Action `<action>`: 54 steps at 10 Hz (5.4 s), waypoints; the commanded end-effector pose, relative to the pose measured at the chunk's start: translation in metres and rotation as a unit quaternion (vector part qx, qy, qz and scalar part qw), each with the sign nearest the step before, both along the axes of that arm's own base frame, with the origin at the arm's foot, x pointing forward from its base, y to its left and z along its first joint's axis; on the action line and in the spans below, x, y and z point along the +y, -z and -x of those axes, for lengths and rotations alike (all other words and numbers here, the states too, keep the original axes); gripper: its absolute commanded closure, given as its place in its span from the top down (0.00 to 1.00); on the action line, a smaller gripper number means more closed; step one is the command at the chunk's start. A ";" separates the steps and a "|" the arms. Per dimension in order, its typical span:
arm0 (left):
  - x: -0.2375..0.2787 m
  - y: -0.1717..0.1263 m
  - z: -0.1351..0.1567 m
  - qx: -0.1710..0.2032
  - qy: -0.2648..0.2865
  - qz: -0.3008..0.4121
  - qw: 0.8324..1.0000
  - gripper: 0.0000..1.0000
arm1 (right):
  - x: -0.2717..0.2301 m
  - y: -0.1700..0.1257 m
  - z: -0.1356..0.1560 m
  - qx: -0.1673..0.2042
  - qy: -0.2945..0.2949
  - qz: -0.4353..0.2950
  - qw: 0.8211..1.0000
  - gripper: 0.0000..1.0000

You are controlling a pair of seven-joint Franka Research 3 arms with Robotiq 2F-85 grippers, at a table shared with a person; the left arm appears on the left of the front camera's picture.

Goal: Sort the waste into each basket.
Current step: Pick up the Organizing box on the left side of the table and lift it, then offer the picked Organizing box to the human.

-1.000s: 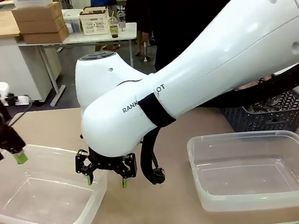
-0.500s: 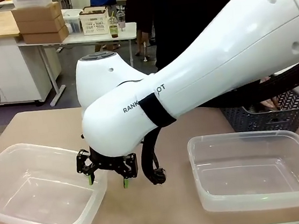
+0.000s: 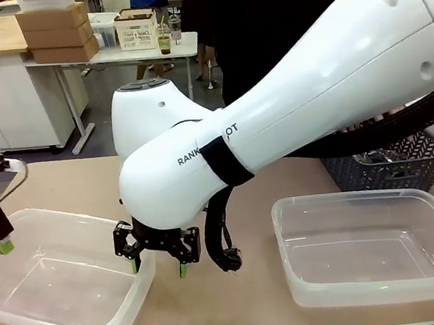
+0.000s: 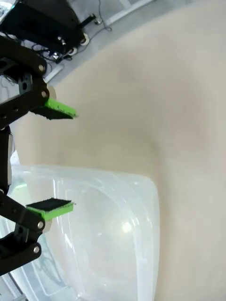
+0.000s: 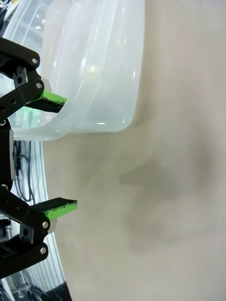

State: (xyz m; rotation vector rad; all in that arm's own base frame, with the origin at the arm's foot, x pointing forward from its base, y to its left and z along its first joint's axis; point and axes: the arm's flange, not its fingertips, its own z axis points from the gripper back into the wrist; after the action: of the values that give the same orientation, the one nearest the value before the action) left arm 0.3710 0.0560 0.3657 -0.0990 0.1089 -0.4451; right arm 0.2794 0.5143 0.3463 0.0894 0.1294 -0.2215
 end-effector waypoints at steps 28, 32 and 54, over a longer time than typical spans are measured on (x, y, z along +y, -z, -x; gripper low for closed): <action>-0.243 -0.173 -0.008 -0.014 -0.252 0.114 0.961 0.04 | -0.214 -0.176 -0.096 -0.003 -0.174 0.072 0.982 0.04; -0.313 -0.159 -0.022 -0.027 -0.199 0.061 0.978 0.04 | -0.255 -0.153 -0.094 0.022 -0.172 0.039 0.984 0.04; -0.301 -0.139 -0.015 -0.008 -0.185 0.039 0.982 0.04 | -0.277 -0.152 -0.107 0.022 -0.130 0.051 0.990 0.04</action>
State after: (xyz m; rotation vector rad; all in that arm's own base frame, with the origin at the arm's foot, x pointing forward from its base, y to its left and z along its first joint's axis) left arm 0.3860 -0.2435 0.4969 -0.1724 0.0718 -0.0837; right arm 0.3895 0.2363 0.4967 -0.0091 0.1644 0.0172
